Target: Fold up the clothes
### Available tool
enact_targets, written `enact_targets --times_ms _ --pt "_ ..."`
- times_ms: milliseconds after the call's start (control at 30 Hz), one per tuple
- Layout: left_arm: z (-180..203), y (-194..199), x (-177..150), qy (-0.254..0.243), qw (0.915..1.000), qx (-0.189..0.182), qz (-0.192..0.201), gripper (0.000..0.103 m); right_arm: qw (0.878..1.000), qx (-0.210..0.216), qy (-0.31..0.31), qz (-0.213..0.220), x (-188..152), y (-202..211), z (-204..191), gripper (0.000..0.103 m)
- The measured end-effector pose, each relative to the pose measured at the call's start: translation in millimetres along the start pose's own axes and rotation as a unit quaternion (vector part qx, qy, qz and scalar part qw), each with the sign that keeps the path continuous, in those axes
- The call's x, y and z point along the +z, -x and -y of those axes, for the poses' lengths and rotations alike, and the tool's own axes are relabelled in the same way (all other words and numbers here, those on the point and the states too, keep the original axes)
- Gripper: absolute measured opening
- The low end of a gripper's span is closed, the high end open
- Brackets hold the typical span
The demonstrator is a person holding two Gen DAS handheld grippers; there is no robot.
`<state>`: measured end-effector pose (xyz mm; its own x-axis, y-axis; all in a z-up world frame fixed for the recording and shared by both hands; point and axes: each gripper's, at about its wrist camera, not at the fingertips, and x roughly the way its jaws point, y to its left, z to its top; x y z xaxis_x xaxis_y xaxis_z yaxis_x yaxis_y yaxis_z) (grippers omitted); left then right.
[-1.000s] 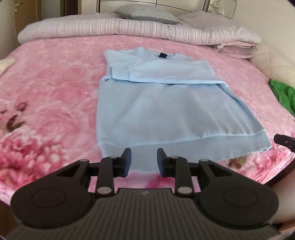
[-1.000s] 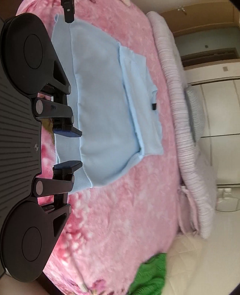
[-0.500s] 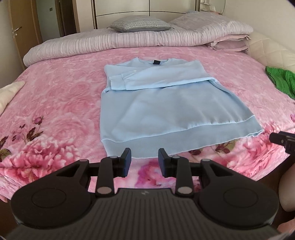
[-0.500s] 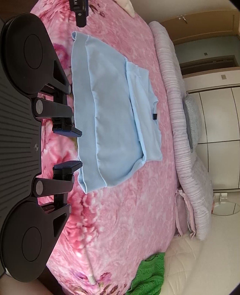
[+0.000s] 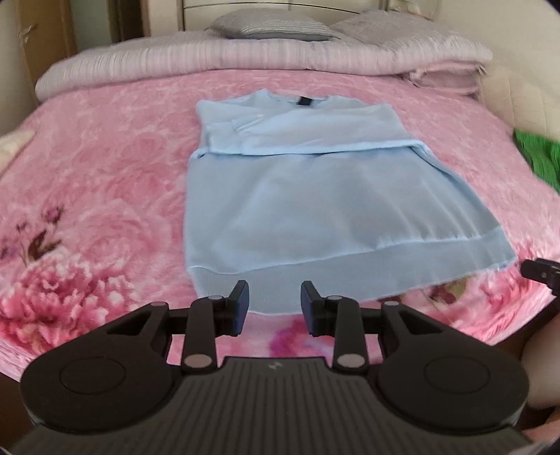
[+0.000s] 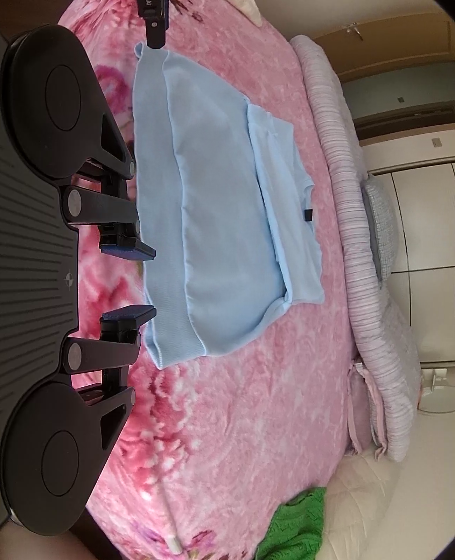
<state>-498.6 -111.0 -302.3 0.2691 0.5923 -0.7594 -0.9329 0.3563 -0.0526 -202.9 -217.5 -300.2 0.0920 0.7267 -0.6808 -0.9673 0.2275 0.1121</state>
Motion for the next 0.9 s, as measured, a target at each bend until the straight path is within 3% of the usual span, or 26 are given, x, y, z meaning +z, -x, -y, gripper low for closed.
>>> enact_targets --times_ms 267,400,467,633,767,900 --pt "-73 -22 -4 0.093 0.9954 -0.022 -0.011 0.031 0.999 0.022 -0.025 -0.002 22 -23 58 0.032" --pt "-71 -33 9 0.083 0.9956 -0.043 0.003 0.031 1.000 0.014 0.010 0.013 35 -38 62 0.032" --pt "-63 -44 20 0.079 0.9946 -0.067 0.003 0.030 0.999 0.026 0.022 0.009 41 -53 60 0.030" --pt "-25 -94 68 0.028 0.9948 -0.098 -0.002 0.030 0.997 0.030 0.065 -0.017 67 -111 56 0.012" --pt "14 -139 115 -0.029 0.9931 -0.114 0.009 0.030 0.992 -0.001 0.129 -0.010 96 -151 51 0.012" --pt "39 -174 145 -0.064 0.9894 -0.128 0.025 0.031 0.975 -0.032 0.218 -0.003 115 -196 37 0.013"
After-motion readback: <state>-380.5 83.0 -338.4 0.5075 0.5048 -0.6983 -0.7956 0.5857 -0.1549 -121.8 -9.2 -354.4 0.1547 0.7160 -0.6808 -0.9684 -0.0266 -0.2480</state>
